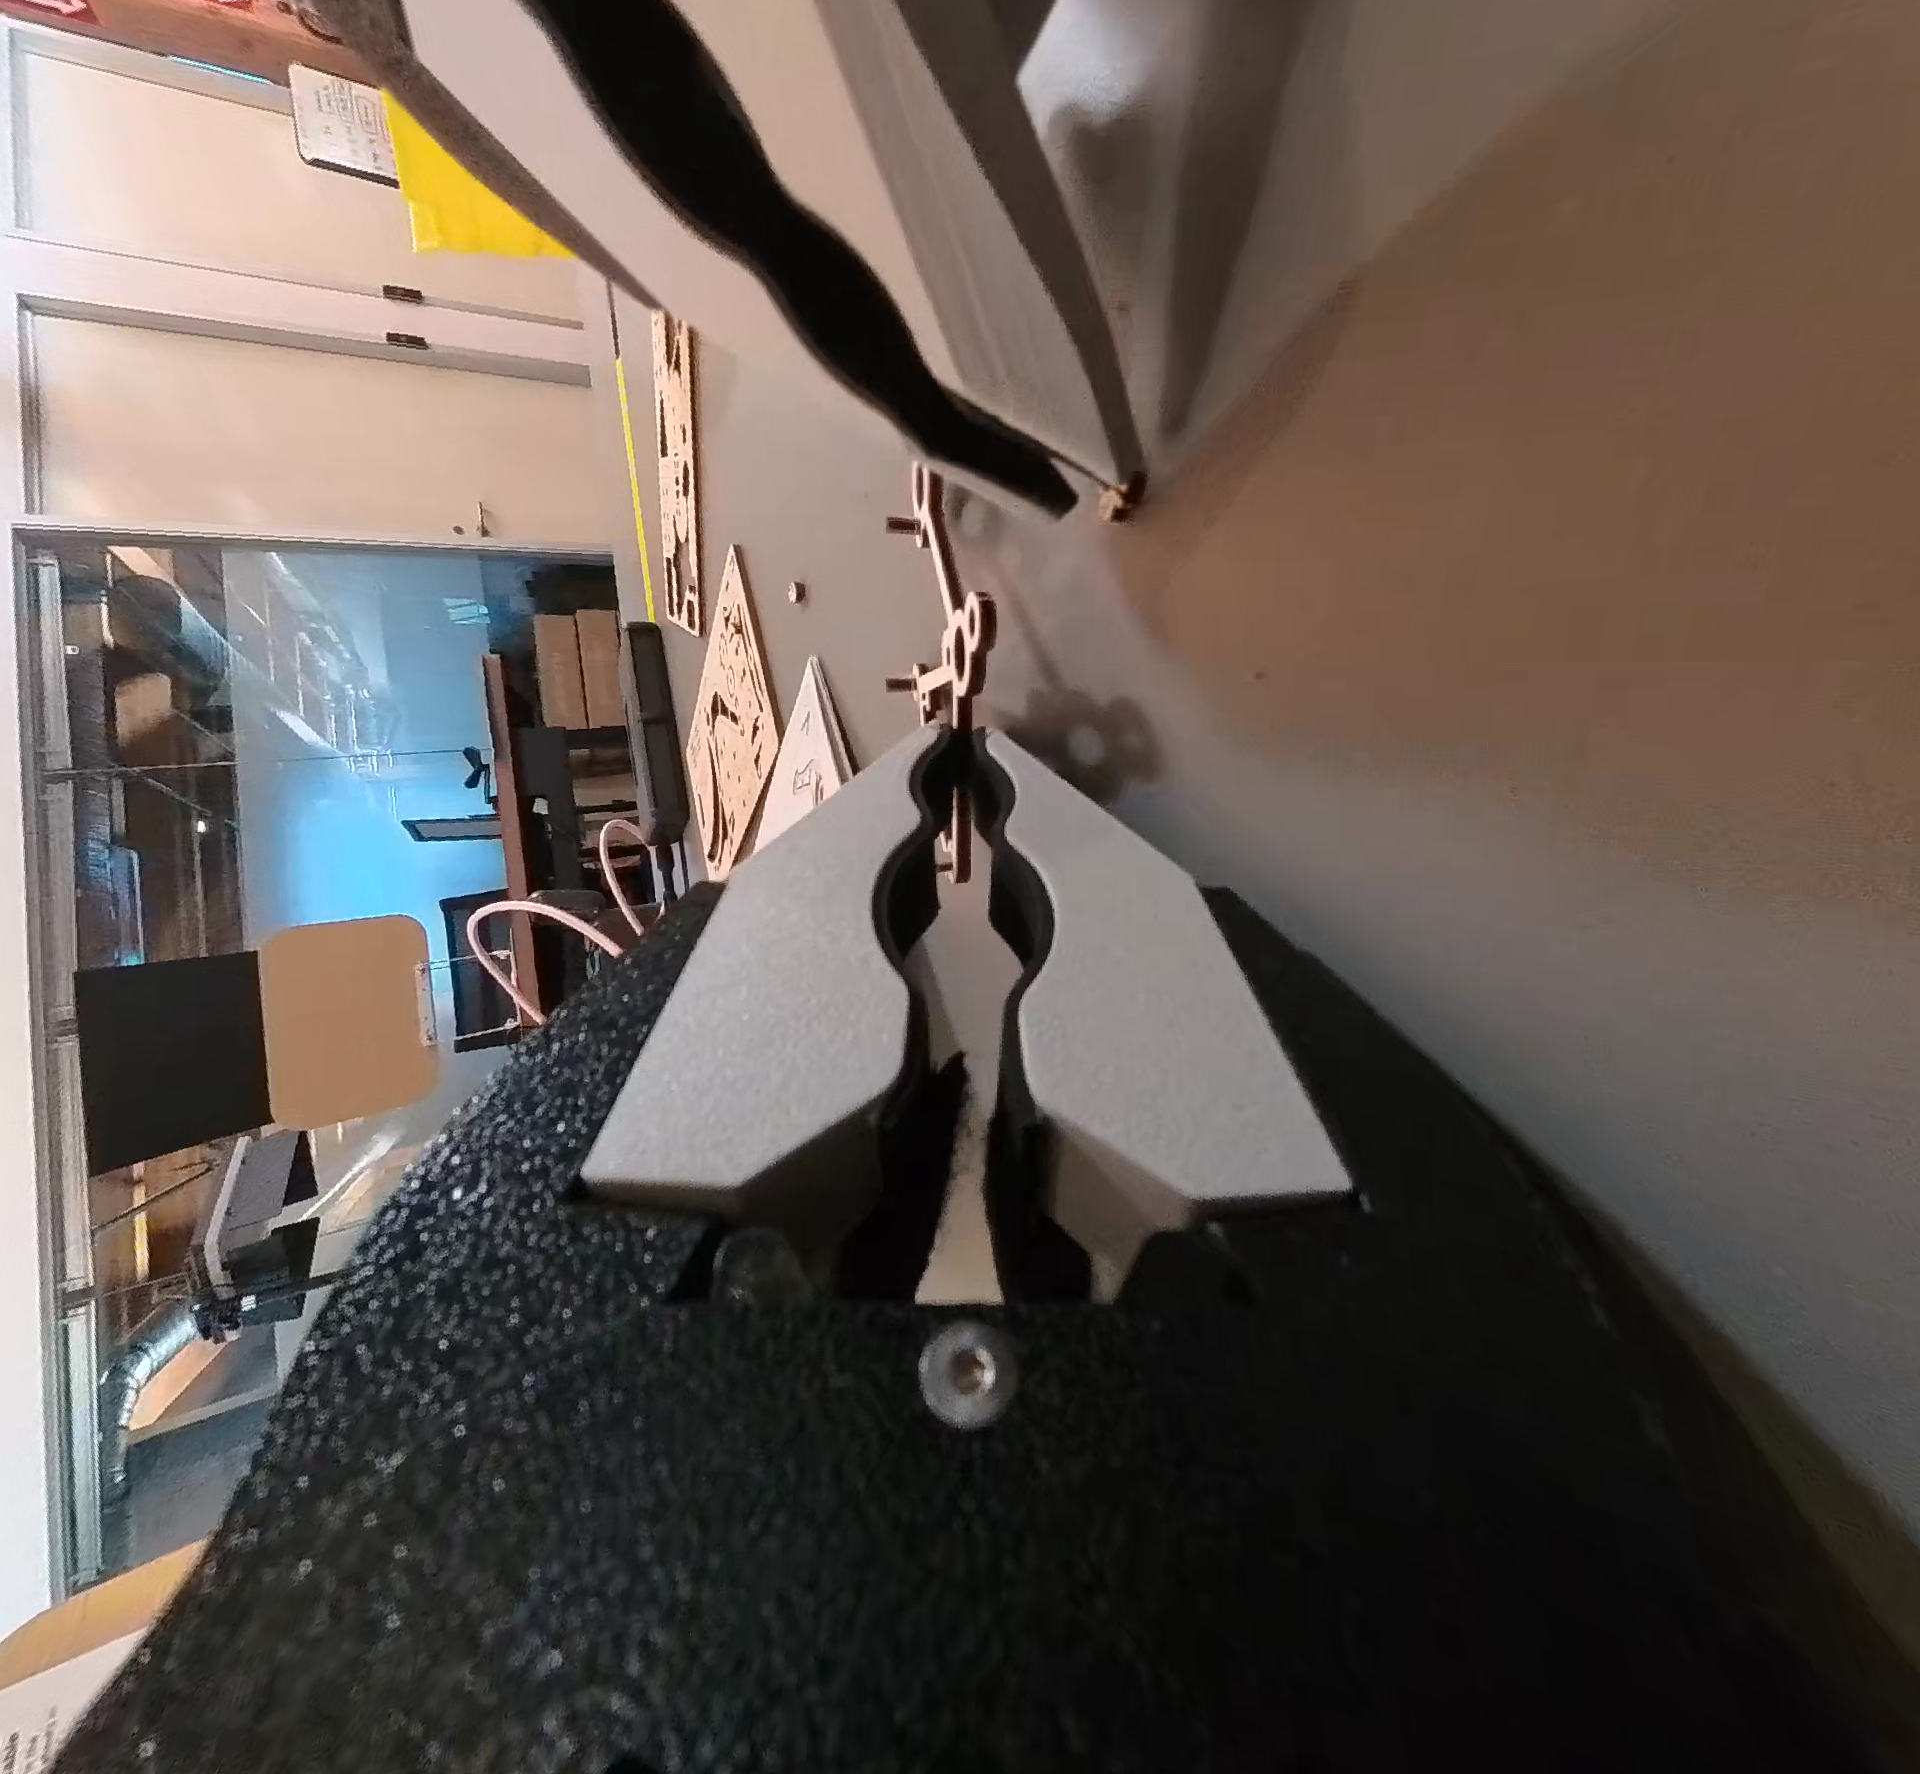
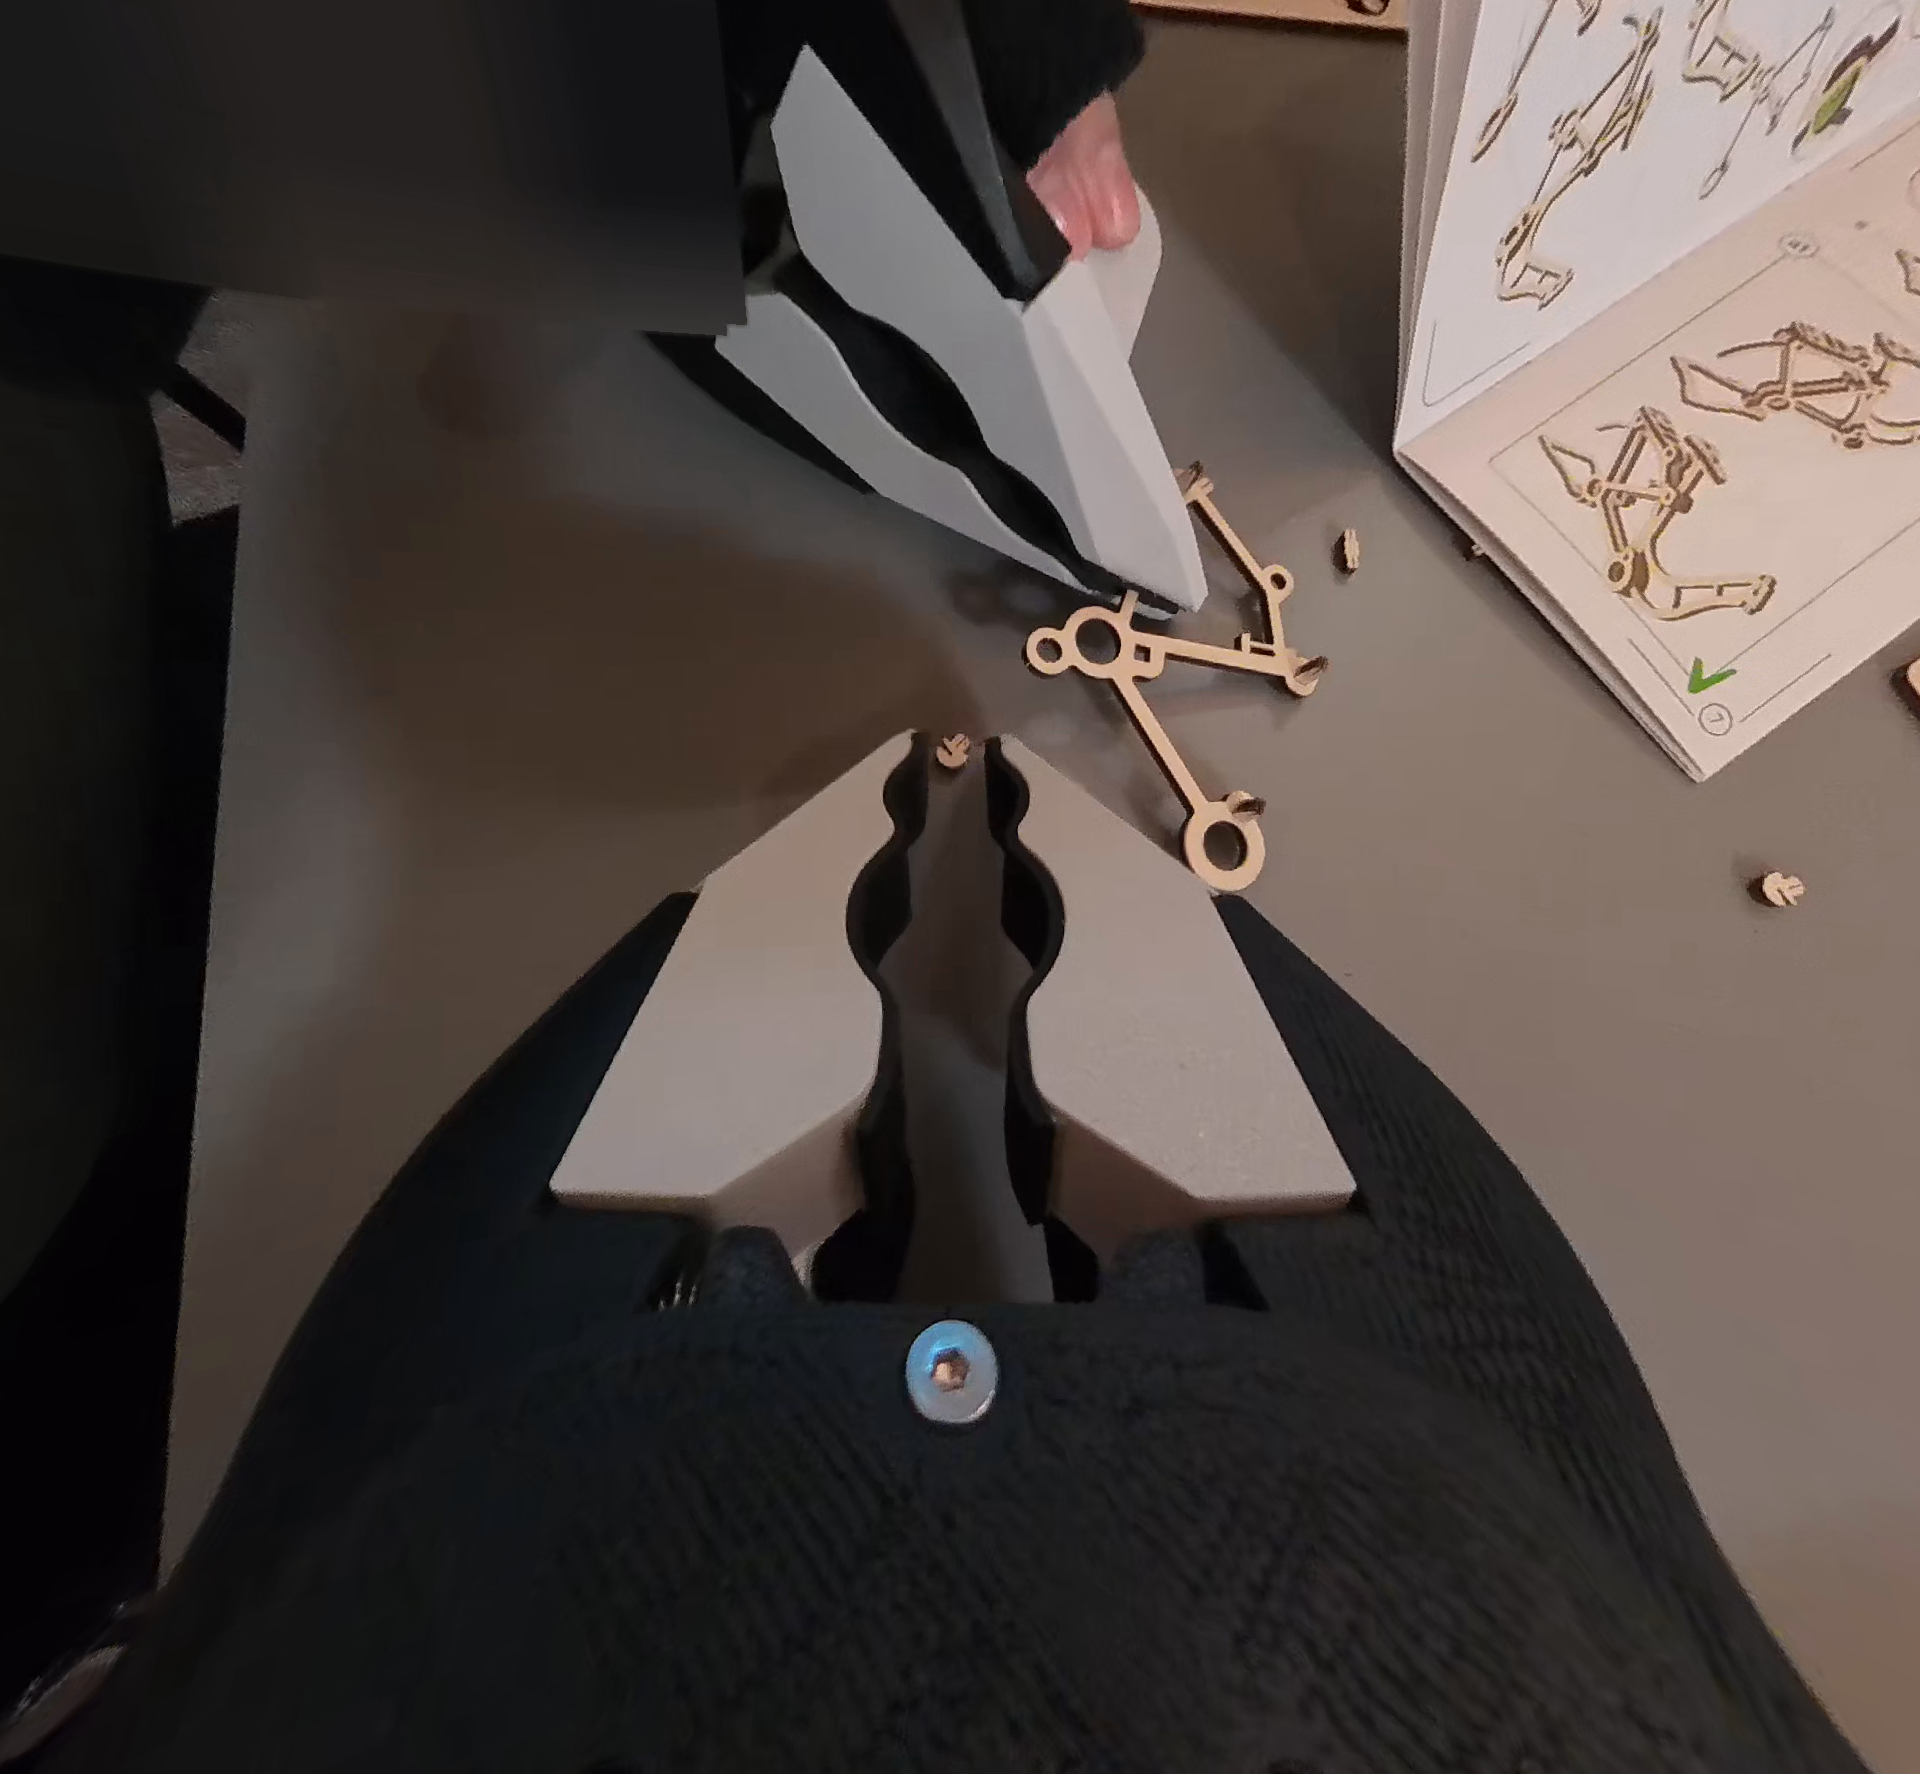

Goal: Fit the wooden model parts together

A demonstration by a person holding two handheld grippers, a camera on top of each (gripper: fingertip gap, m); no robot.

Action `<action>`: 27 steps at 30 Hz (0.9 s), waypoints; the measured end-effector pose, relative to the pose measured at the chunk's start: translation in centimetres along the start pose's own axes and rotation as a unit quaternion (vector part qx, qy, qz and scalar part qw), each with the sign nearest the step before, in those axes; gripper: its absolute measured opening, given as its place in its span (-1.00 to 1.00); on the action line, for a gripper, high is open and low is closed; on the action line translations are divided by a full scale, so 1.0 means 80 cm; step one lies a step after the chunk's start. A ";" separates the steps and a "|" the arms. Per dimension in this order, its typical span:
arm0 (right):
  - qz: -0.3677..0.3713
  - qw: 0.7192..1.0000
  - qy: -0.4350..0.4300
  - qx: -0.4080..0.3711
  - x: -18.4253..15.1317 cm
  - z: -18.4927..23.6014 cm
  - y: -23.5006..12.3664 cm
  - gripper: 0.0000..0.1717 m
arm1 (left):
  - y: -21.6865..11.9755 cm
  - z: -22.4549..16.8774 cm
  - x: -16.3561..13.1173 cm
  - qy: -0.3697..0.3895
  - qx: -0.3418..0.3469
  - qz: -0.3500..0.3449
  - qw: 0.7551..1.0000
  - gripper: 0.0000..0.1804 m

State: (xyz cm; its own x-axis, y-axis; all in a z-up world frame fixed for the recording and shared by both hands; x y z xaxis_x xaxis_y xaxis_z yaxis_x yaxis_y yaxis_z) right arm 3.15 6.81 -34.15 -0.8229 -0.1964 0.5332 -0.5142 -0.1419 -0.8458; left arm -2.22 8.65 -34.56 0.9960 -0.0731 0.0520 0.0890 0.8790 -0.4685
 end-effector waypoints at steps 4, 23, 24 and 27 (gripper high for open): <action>0.005 1.000 0.001 0.007 -0.002 0.002 0.003 -0.92 | 0.000 0.000 0.001 0.001 0.002 -0.001 1.000 -1.00; -0.134 0.963 0.089 0.217 0.012 0.009 -0.041 -0.96 | -0.052 0.001 0.045 -0.064 -0.068 -0.187 0.978 -0.66; -0.142 0.958 0.091 0.231 0.016 0.012 -0.043 -0.96 | -0.059 0.002 0.050 -0.061 -0.063 -0.205 0.975 -0.64; -0.157 0.947 0.091 0.265 0.023 0.022 -0.047 -0.96 | -0.070 0.002 0.058 -0.054 -0.049 -0.234 0.970 -0.64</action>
State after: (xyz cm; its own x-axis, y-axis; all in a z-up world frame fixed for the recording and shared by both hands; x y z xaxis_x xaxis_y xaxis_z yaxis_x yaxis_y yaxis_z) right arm 4.01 5.30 -29.92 -0.7018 0.1004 0.7053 -0.5872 -0.6421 -0.4929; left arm 1.91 3.47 -31.53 0.8398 -0.3991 0.3681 0.5368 0.7118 -0.4529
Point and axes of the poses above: each gripper's, where its closed fingertips meet, y out along the fingers, x out of its top, z = x × y across the jaws, the point moved 2 cm from there along -y, back along the fingers, and after that the axes turned 15 degrees about z, right-handed, at the moved point
